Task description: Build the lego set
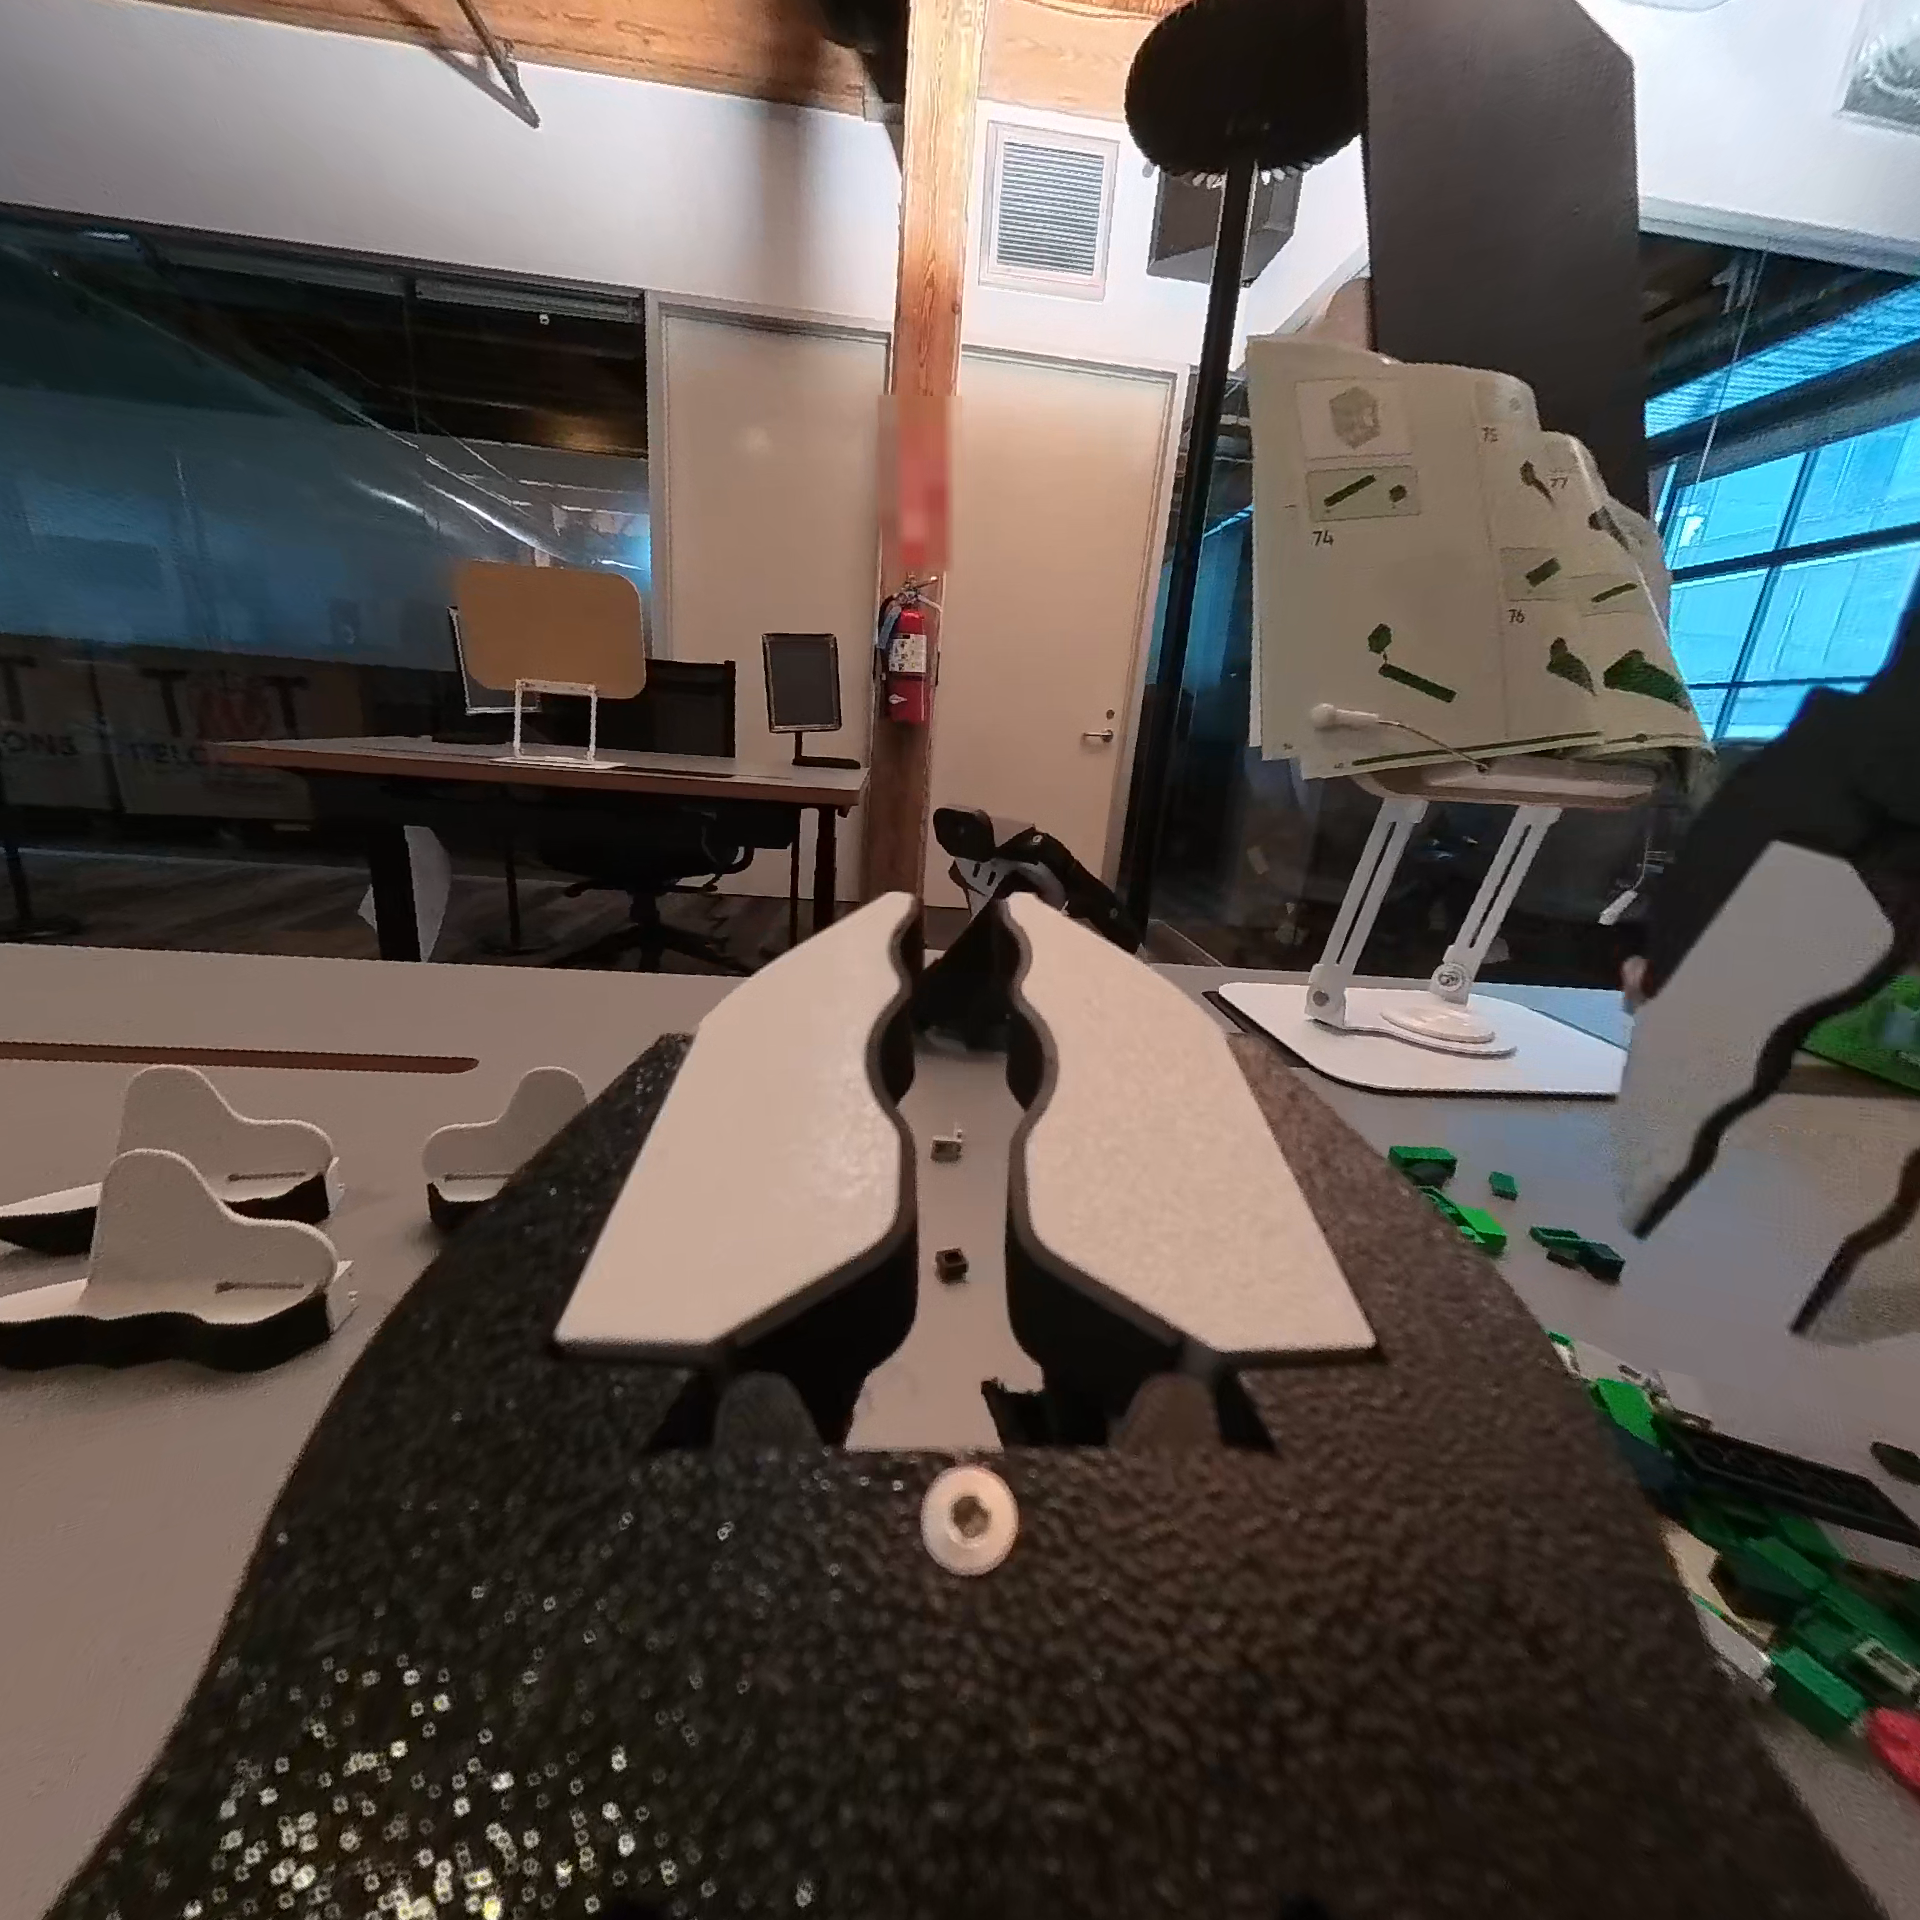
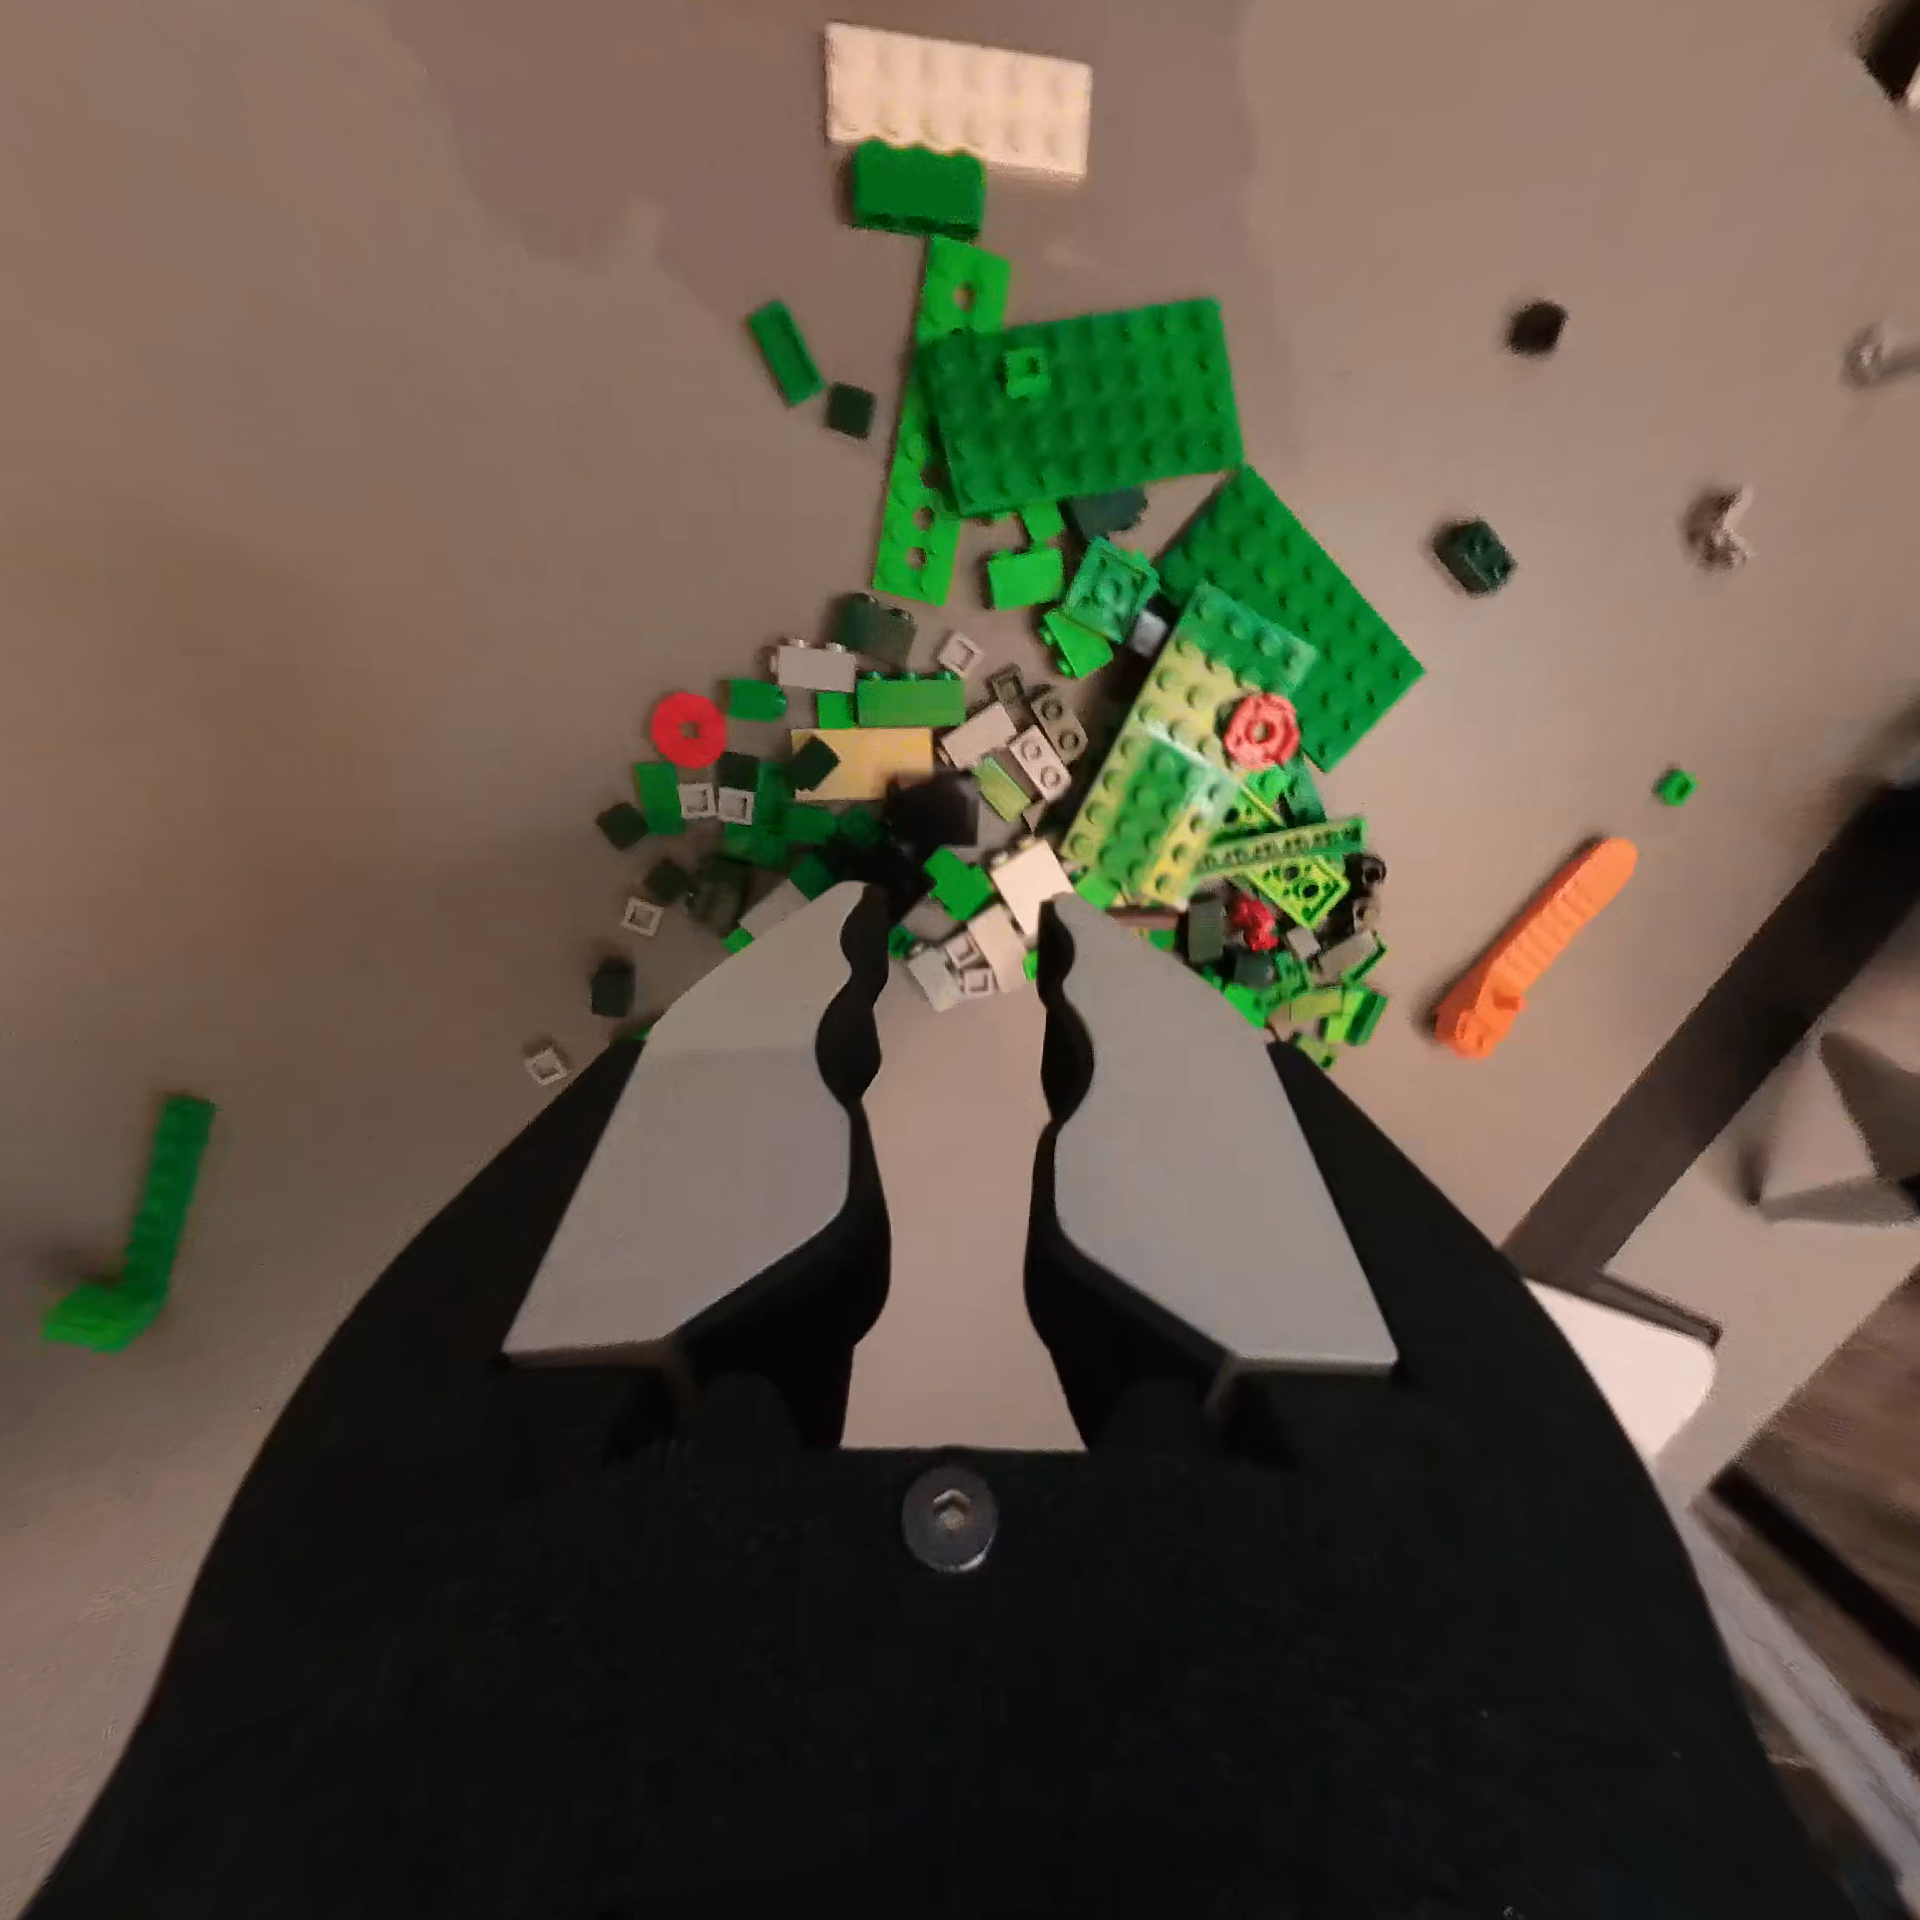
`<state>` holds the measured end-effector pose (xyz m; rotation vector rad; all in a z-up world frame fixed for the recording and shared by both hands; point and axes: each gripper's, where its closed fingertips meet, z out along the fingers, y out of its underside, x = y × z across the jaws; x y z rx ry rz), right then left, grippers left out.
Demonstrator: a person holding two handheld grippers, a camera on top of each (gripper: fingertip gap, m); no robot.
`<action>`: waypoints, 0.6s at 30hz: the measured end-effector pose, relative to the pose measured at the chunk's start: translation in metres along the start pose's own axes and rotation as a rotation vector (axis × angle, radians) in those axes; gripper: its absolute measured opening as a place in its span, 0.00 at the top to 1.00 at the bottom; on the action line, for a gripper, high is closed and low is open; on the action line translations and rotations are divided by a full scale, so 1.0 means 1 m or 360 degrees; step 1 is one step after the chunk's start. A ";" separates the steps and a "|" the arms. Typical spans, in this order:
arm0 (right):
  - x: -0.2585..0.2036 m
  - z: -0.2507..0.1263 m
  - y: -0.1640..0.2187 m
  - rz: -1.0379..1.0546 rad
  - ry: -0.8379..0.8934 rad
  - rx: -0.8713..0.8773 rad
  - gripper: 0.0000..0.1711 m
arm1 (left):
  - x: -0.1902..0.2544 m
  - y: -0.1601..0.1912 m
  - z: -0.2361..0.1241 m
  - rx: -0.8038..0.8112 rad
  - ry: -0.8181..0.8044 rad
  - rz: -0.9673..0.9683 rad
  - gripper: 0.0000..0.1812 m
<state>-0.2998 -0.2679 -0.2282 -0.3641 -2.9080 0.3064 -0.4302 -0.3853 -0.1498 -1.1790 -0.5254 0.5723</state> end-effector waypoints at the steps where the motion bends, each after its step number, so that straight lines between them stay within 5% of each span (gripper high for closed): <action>1: -0.003 0.005 -0.004 -0.0054 0.0004 0.0006 0.85 | 0.000 0.000 0.000 0.0000 0.0004 0.0000 0.94; 18: 0.010 0.065 -0.046 -0.0408 -0.0174 -0.0027 0.88 | 0.006 0.004 0.001 -0.0028 0.0067 -0.0015 0.95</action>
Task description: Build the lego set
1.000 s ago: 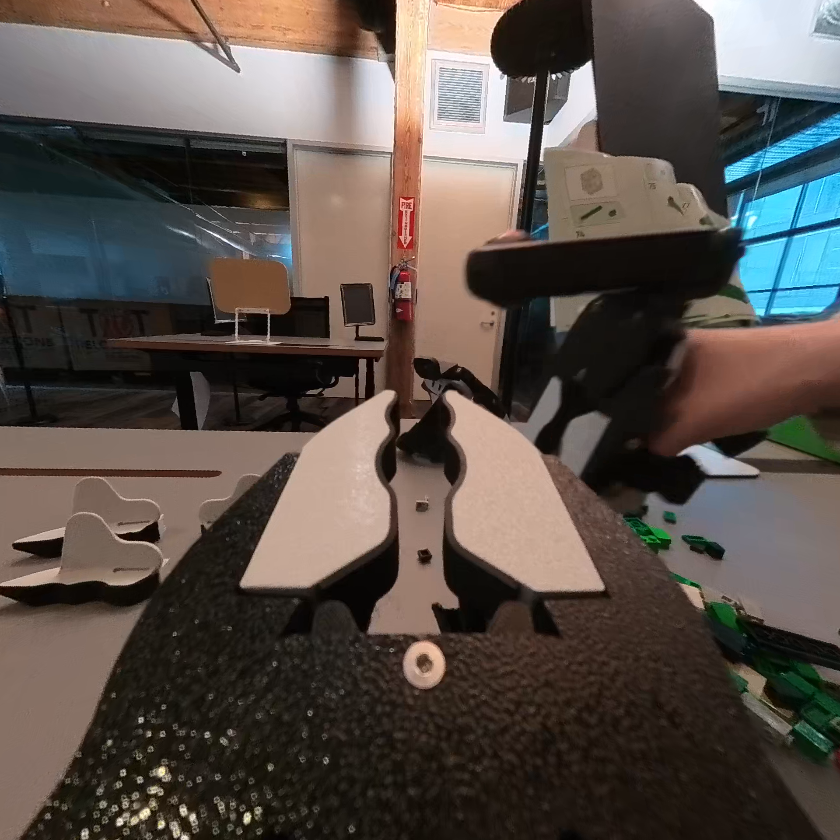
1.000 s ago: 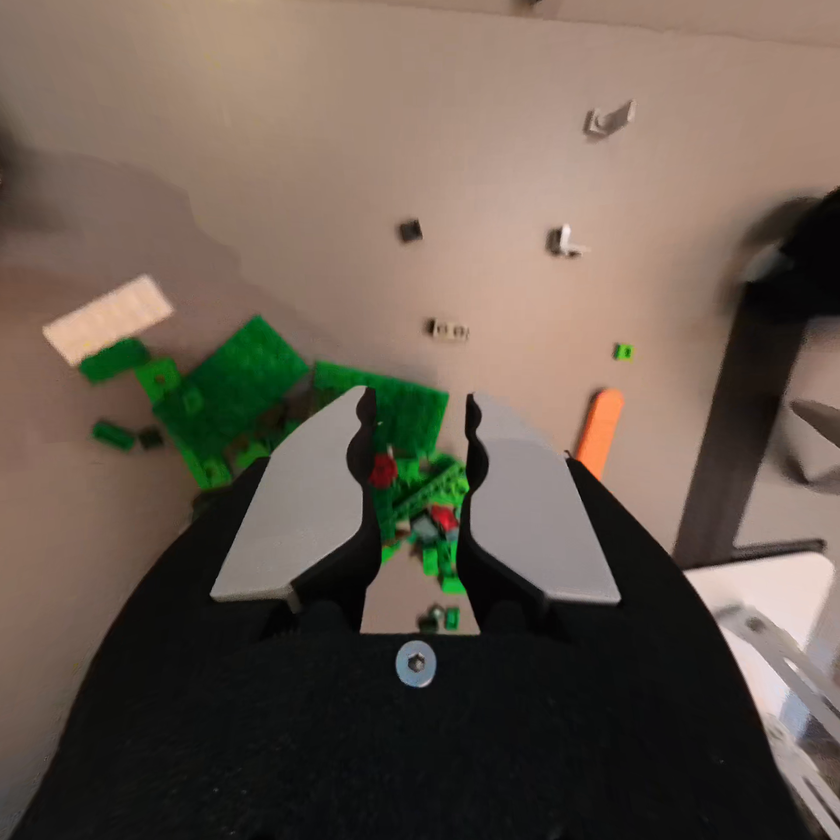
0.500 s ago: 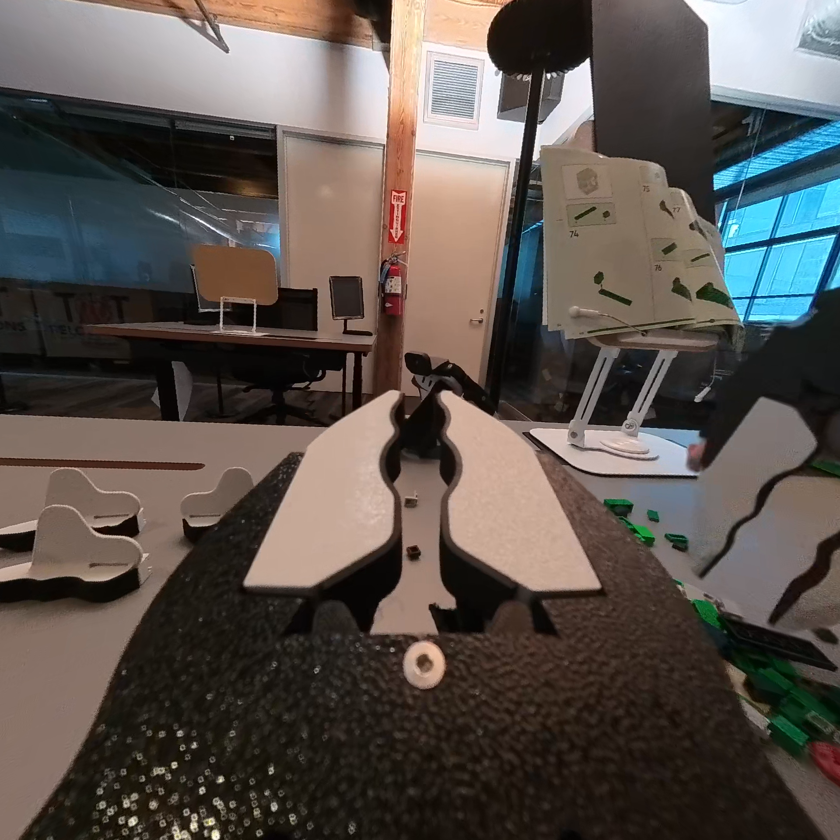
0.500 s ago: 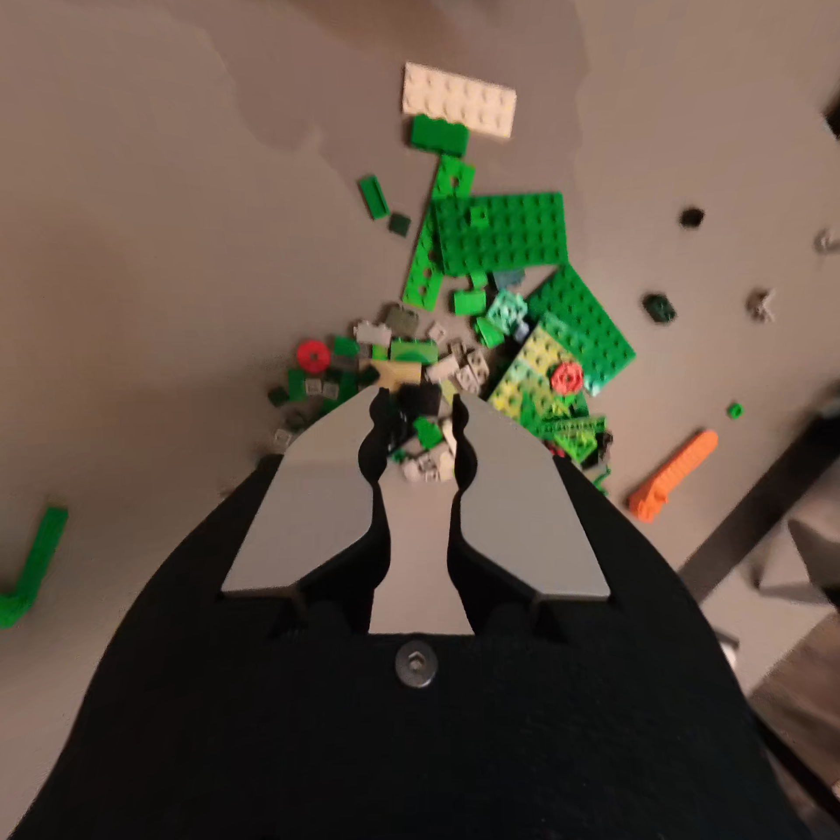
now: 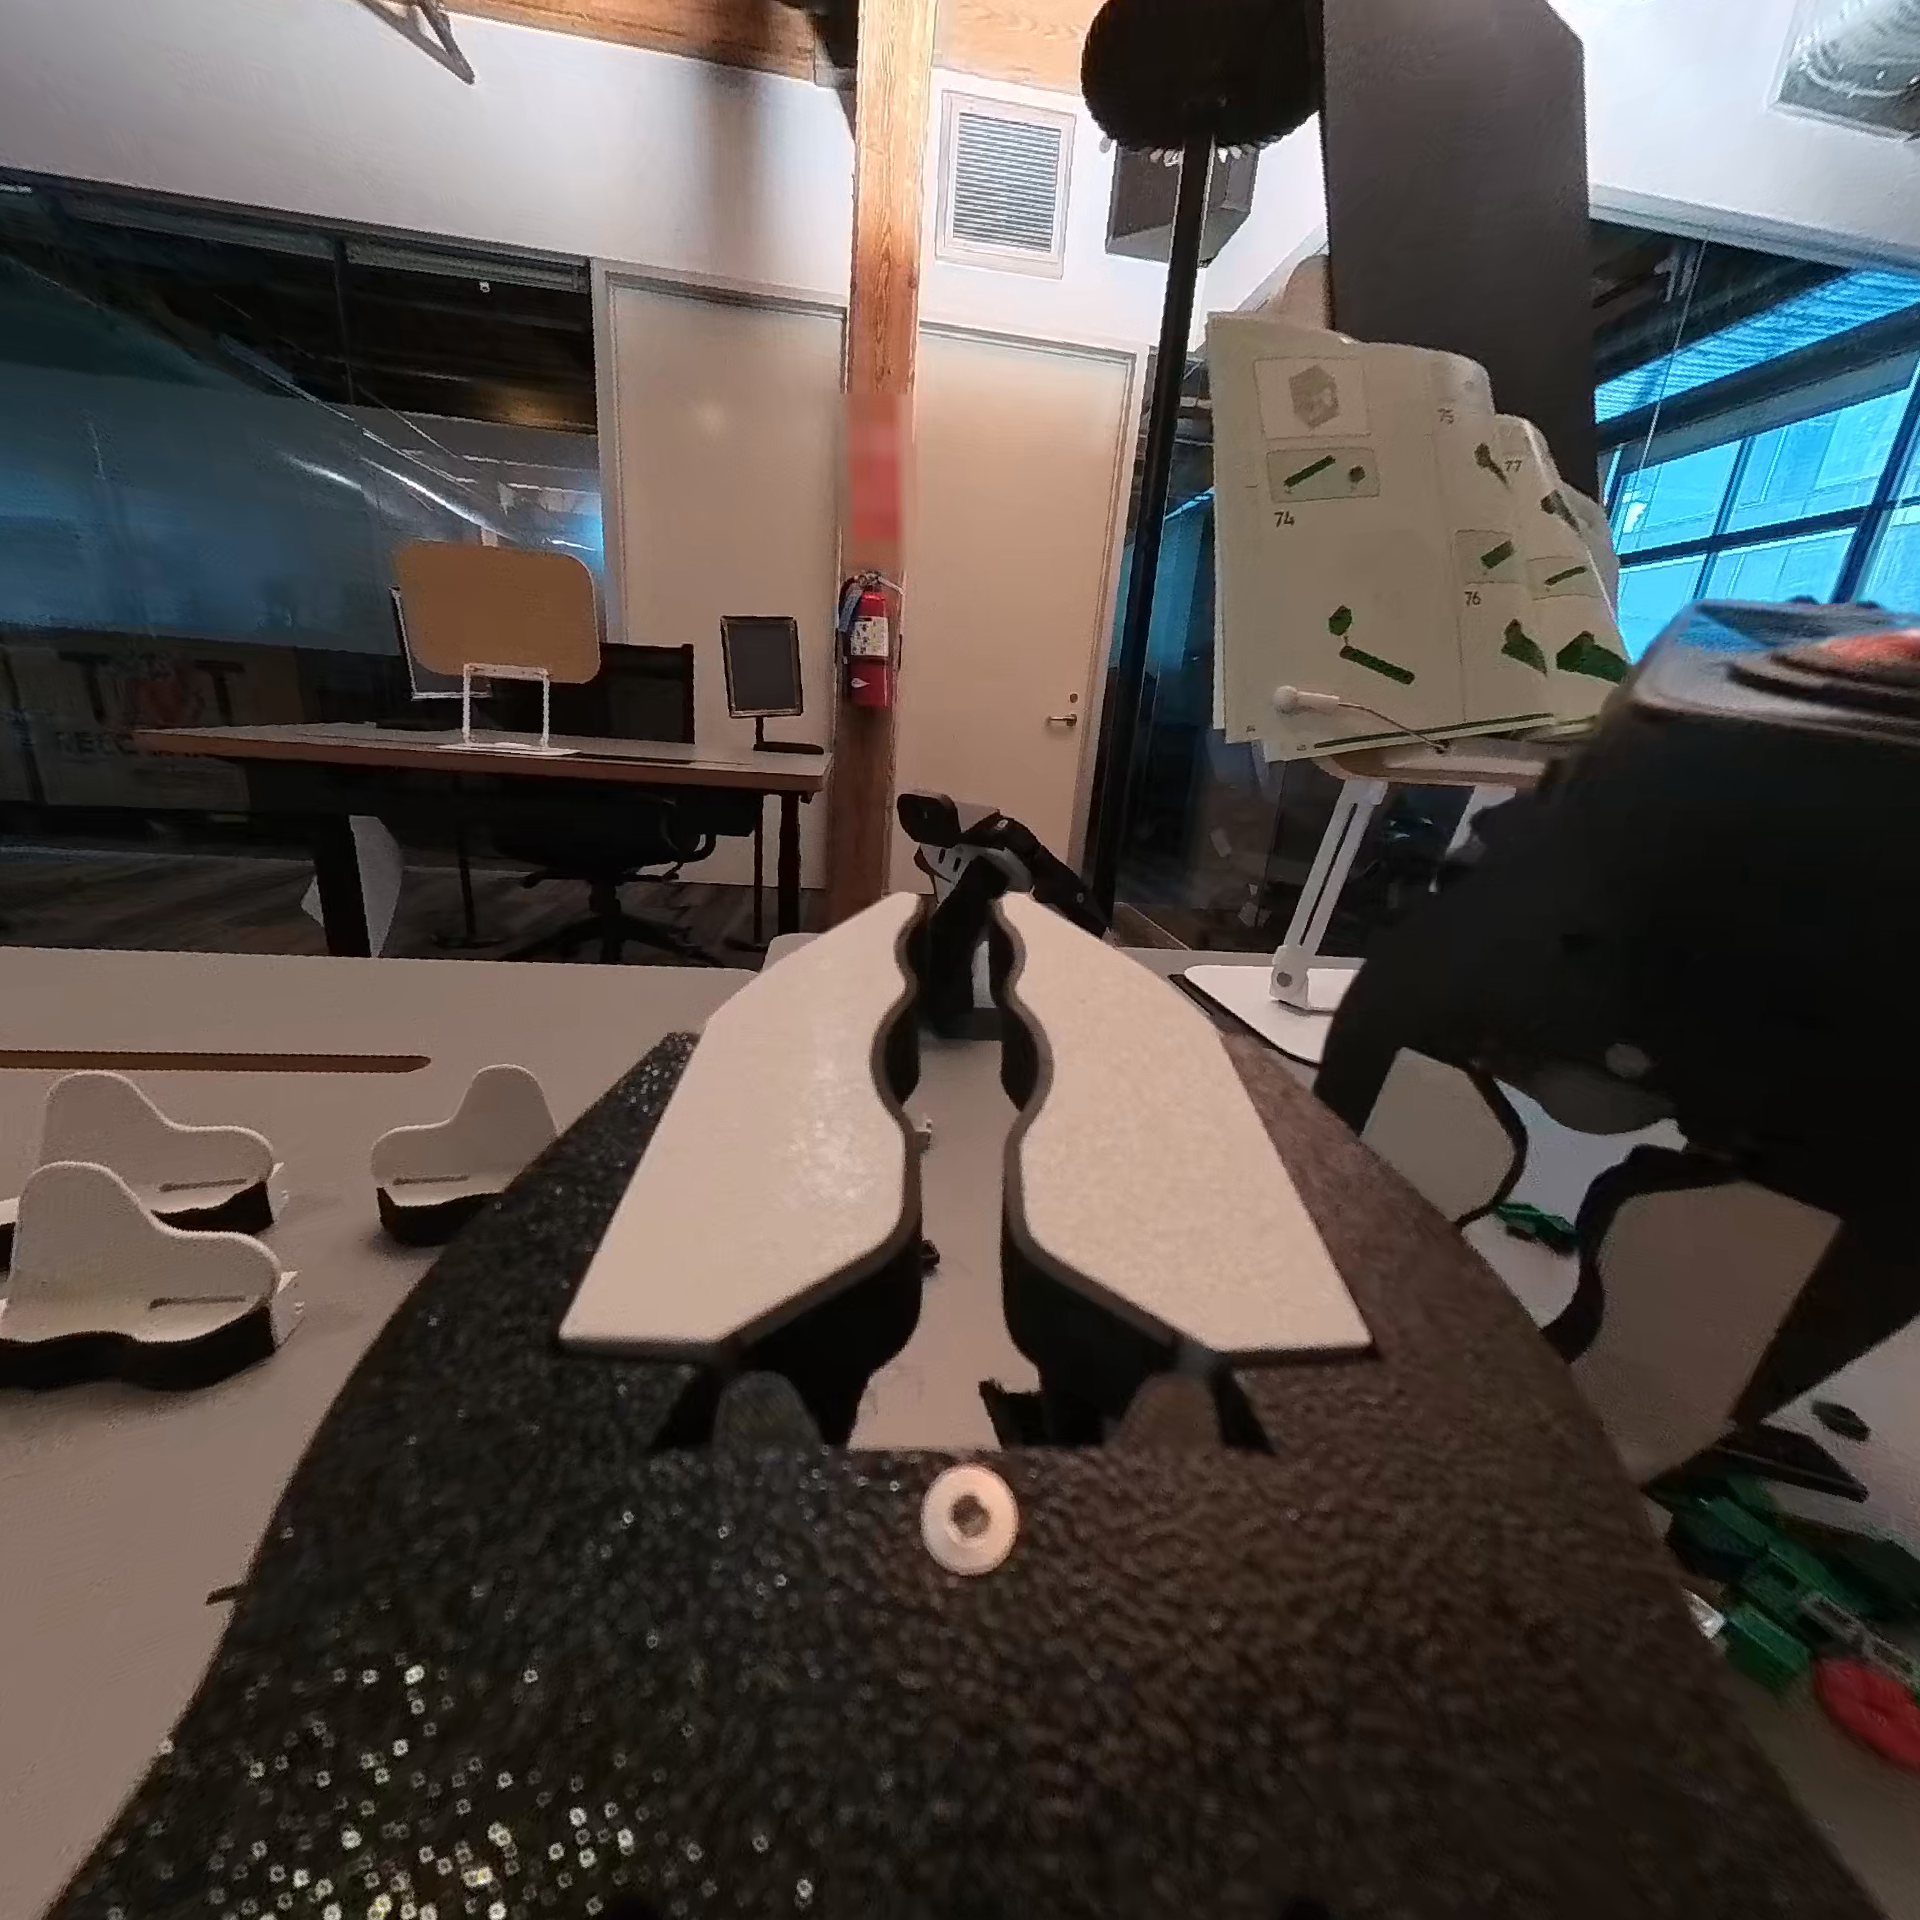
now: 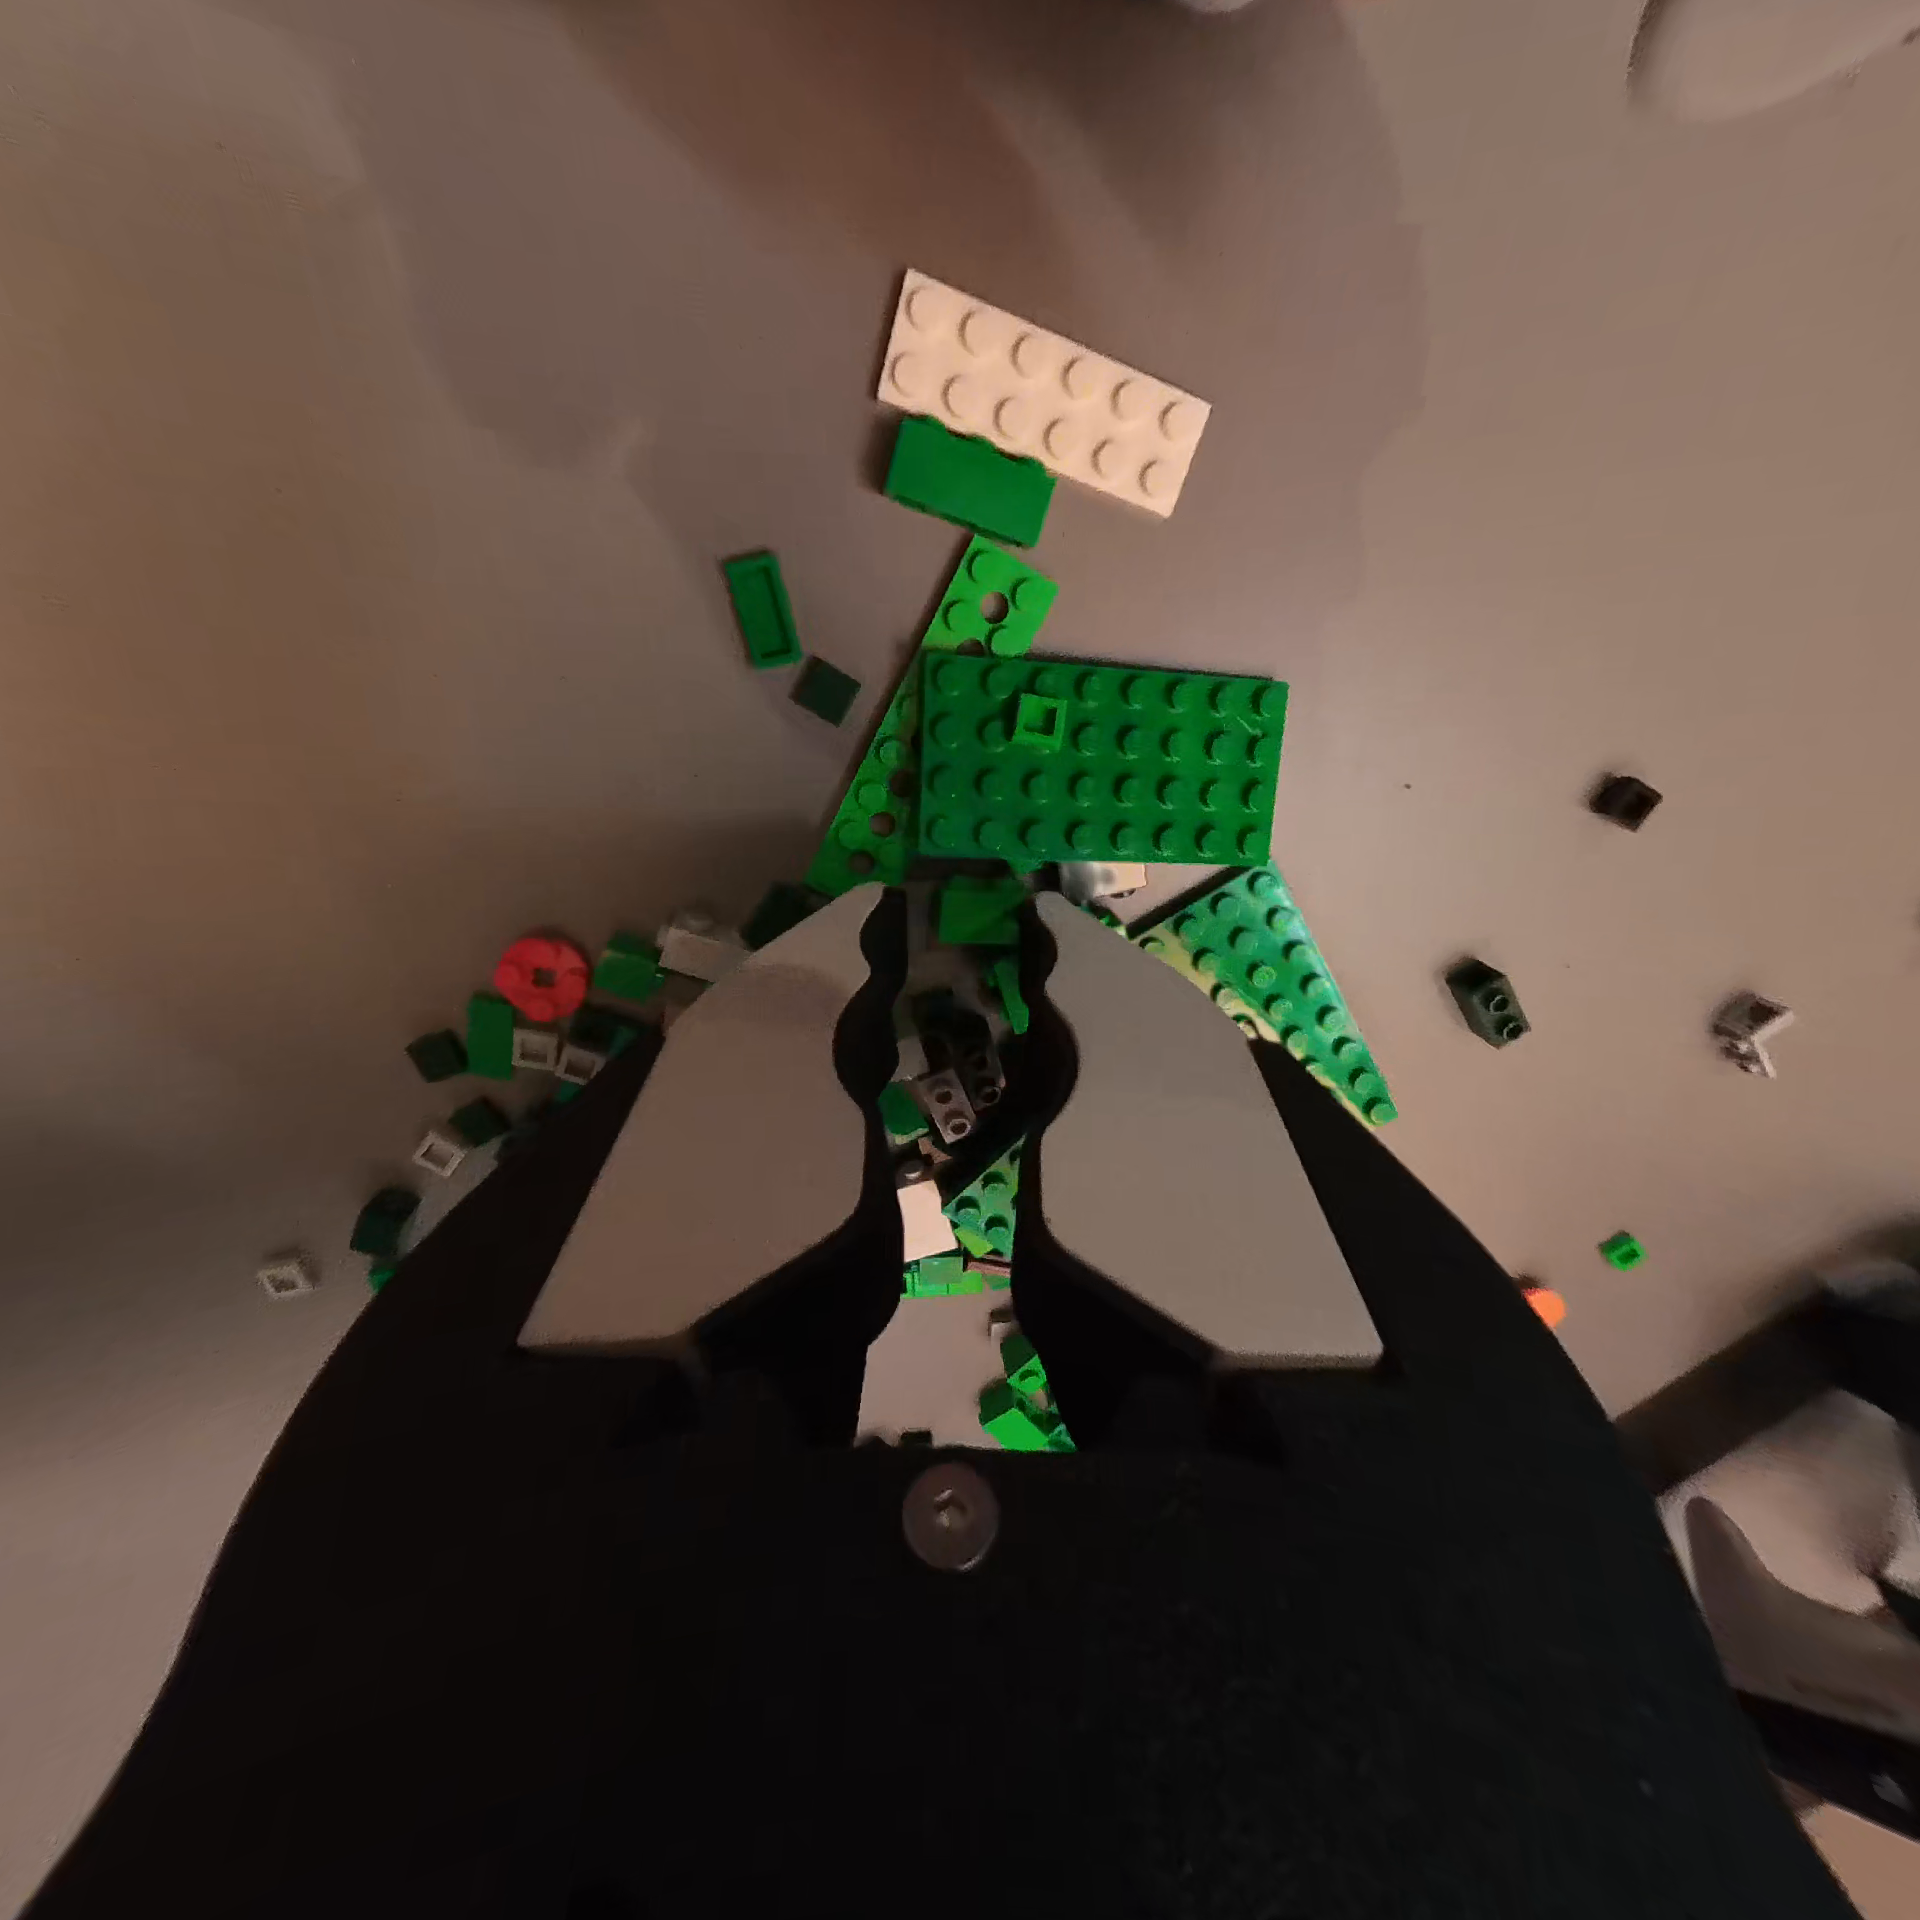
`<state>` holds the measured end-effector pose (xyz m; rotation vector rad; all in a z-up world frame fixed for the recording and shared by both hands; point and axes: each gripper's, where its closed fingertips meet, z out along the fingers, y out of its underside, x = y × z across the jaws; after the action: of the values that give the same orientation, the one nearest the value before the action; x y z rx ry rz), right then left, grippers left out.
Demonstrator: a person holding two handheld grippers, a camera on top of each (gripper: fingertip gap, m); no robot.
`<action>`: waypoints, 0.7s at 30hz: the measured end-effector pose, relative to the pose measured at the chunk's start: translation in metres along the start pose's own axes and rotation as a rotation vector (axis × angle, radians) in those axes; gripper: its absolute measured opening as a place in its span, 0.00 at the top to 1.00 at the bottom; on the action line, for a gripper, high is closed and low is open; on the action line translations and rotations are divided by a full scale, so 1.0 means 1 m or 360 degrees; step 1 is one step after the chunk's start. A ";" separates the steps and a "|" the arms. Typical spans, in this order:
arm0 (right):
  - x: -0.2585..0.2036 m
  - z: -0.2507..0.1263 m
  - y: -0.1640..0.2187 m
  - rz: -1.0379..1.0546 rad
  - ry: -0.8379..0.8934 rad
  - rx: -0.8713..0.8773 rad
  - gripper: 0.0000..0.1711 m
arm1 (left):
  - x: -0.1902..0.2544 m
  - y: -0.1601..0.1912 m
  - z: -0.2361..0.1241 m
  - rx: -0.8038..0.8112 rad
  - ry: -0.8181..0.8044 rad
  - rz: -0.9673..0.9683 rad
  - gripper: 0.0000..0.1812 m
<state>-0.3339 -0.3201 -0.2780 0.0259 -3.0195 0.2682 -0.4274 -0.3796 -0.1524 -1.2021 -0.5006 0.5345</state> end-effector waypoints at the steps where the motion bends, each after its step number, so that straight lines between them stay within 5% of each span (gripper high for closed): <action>1: 0.002 -0.001 0.000 -0.0010 0.0000 -0.0010 0.89 | 0.000 0.000 0.000 -0.0002 0.0003 -0.0002 0.95; 7: -0.029 -0.009 0.010 0.0239 -0.0417 -0.0099 0.90 | 0.000 0.001 0.001 -0.0006 0.0011 -0.0025 0.95; 15: -0.032 -0.004 0.003 0.0494 -0.0274 -0.0031 0.83 | 0.002 0.002 0.001 -0.0013 0.0030 -0.0029 0.95; 21: -0.029 0.001 0.005 0.0501 -0.0098 -0.0105 0.90 | 0.003 0.002 0.001 -0.0014 0.0038 -0.0030 0.95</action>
<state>-0.3056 -0.3151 -0.2825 -0.4569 -3.0812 0.1964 -0.4259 -0.3767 -0.1535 -1.2097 -0.4939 0.5019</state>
